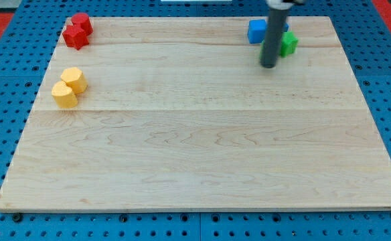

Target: Slide the red circle slightly left

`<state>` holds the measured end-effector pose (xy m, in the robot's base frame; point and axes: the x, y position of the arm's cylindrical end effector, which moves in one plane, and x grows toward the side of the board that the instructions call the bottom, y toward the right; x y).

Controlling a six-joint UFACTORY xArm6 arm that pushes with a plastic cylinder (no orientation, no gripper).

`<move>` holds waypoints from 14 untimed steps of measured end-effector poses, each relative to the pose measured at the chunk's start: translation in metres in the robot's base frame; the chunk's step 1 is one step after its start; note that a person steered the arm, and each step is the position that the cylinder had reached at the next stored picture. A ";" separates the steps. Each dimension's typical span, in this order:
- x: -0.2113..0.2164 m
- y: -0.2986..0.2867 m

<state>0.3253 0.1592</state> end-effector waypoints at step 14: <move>-0.088 -0.234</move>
<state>0.2371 -0.0749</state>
